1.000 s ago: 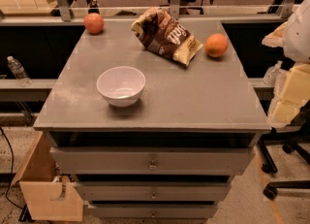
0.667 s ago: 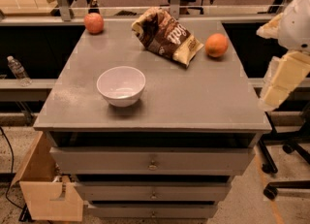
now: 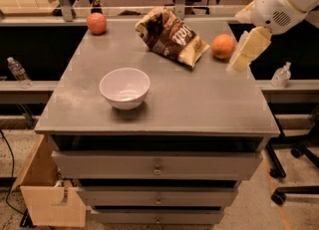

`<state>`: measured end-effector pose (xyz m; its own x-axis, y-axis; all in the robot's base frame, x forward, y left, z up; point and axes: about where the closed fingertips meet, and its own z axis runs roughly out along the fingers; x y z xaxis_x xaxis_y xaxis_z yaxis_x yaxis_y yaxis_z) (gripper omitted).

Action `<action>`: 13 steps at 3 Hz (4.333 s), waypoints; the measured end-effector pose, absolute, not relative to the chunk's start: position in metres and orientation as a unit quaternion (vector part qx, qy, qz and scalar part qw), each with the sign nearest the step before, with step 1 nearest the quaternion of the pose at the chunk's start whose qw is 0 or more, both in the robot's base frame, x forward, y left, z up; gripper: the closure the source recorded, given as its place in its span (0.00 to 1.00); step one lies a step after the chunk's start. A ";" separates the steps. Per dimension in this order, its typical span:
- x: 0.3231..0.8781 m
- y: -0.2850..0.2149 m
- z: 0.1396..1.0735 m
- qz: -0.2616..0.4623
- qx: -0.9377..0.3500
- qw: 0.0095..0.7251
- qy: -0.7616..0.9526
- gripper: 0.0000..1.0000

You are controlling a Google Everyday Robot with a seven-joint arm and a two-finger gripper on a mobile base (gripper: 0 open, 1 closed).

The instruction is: Move brown chip bag near white bowl

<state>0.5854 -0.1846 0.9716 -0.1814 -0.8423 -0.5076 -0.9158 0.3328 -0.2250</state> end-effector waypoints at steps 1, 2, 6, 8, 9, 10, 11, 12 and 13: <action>0.624 -0.178 0.968 0.090 -0.519 0.326 0.785 0.00; 0.630 -0.176 0.963 0.096 -0.509 0.331 0.789 0.00; 0.769 -0.129 0.961 0.043 -0.434 0.421 0.796 0.00; 0.799 -0.093 0.932 0.049 -0.428 0.399 0.810 0.00; 0.807 -0.086 0.917 0.056 -0.420 0.390 0.817 0.18; 0.812 -0.082 0.906 0.063 -0.416 0.386 0.821 0.41; 0.814 -0.077 0.902 0.065 -0.415 0.384 0.822 0.64; 0.813 -0.069 0.912 0.049 -0.425 0.382 0.819 0.87; 0.804 -0.055 0.939 0.026 -0.443 0.382 0.811 1.00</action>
Offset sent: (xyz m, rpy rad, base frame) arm 0.0367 0.0061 -0.0036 0.1122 -0.0188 -0.0931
